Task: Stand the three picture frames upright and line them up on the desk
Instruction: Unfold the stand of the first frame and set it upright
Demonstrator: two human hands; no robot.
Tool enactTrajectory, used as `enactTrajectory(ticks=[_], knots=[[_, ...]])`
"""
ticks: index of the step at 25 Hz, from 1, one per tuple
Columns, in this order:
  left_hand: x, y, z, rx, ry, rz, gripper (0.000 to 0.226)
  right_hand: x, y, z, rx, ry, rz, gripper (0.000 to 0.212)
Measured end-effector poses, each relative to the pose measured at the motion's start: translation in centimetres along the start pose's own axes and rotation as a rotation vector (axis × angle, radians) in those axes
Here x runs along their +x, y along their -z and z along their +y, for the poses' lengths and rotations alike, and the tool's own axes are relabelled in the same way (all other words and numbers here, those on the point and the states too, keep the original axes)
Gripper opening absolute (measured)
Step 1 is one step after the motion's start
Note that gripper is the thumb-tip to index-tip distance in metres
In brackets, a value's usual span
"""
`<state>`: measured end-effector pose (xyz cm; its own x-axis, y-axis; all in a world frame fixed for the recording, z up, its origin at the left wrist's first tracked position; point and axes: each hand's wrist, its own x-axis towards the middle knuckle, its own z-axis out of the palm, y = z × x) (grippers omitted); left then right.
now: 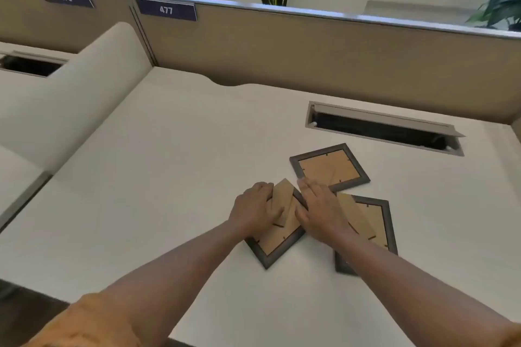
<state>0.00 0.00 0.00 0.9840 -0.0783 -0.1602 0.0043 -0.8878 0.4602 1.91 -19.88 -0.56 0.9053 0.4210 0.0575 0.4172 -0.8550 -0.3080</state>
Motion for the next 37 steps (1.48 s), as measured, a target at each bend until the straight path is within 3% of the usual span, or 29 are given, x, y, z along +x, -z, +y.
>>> enactTrajectory(ticks=[5, 13, 17, 21, 24, 27, 31, 34, 37], knots=[[-0.5, -1.9, -0.8, -0.043, 0.097, -0.05, 0.074, -1.4, -3.2, -0.1, 0.019, -0.004, -0.102, 0.061], [0.3, -2.4, 0.7, -0.277, 0.386, -0.028, 0.053, -1.2, -3.4, 0.3, 0.051, -0.053, -0.166, 0.065], [0.4, -1.3, 0.6, -0.333, 0.415, -0.093, 0.056, -1.7, -2.9, 0.1, 0.162, -0.082, -0.13, 0.074], [0.4, -0.5, 0.4, -0.392, 0.388, -0.116, 0.049, -2.5, -3.0, -0.7, 0.124, 0.13, -0.031, 0.094], [0.3, 0.0, 0.5, -0.425, 0.376, -0.111, 0.031, -2.4, -3.1, -0.7, 0.046, 0.247, -0.103, 0.09], [0.5, 0.8, -0.5, -0.445, 0.307, -0.17, 0.028, -1.9, -2.5, -0.8, 0.11, 0.177, -0.186, 0.094], [1.1, 4.0, -1.3, -0.5, 0.239, -0.482, 0.022, -1.5, -0.8, -1.1, 0.209, -0.041, -0.252, 0.093], [1.8, 7.6, -1.5, -0.491, 0.268, -0.686, 0.039, 0.0, 0.6, -1.5, 0.522, -0.225, -0.25, 0.085], [2.1, 11.7, -1.1, -0.447, 0.211, -0.734, 0.052, 1.5, 2.1, -2.1, 0.931, -0.381, -0.305, 0.071]])
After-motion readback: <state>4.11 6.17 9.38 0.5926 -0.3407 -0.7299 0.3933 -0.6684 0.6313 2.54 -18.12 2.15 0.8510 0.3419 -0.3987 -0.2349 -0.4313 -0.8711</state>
